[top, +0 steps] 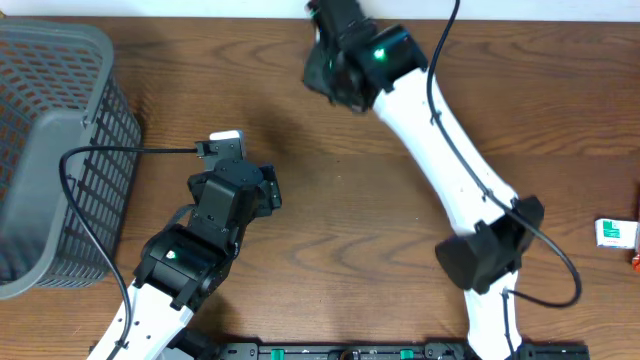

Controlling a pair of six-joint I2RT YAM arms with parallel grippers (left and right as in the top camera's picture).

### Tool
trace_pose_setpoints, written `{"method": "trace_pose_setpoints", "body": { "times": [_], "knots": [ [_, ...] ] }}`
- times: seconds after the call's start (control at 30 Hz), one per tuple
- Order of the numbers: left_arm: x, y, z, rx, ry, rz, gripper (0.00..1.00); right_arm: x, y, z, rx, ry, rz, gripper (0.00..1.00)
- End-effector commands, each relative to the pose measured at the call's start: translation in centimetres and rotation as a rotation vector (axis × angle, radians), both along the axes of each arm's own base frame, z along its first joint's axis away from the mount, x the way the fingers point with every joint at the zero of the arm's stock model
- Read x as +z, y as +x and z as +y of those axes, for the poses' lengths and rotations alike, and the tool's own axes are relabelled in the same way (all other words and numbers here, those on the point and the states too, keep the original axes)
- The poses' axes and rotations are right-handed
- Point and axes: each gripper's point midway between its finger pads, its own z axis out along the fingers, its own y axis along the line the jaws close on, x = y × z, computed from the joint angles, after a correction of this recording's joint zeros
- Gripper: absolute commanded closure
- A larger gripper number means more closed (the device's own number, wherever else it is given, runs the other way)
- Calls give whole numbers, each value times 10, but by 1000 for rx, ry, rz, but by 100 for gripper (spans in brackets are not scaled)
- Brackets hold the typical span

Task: Scan the item barcode
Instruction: 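Carry the orange tissue pack right and drop it at the table's right edge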

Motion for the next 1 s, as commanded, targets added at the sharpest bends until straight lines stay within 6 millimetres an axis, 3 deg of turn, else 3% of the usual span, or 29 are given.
{"method": "trace_pose_setpoints", "body": {
  "times": [0.0, 0.1, 0.23, 0.4, 0.5, 0.6, 0.73, 0.8, 0.9, 0.97],
  "knots": [
    [0, 1, 3, 4, 21, -4, 17, 6, 9, -98, -111, -547, -75, 78],
    [0, 1, 3, 3, 21, -4, 17, -8, -12, -146, -186, -649, 72, 81],
    [0, 1, 3, 4, 21, -4, 17, -31, -17, -216, -318, -699, 218, 77],
    [0, 1, 3, 4, 21, -4, 17, -78, -29, -317, -521, -708, 379, 76],
    [0, 1, 3, 3, 21, -4, 17, -116, -54, -380, -655, -698, 481, 76],
    [0, 1, 3, 4, 21, -4, 17, -156, -94, -436, -775, -672, 588, 81],
    [0, 1, 3, 4, 21, -4, 17, -191, -146, -488, -863, -633, 698, 87],
    [0, 1, 3, 4, 21, -4, 17, -202, -162, -504, -916, -577, 717, 67],
    [0, 1, 3, 4, 21, -4, 17, -213, -166, -515, -946, -444, 710, 5],
    [0, 1, 3, 4, 21, -4, 17, -212, -161, -521, -929, -382, 695, 1]
  ]
}}
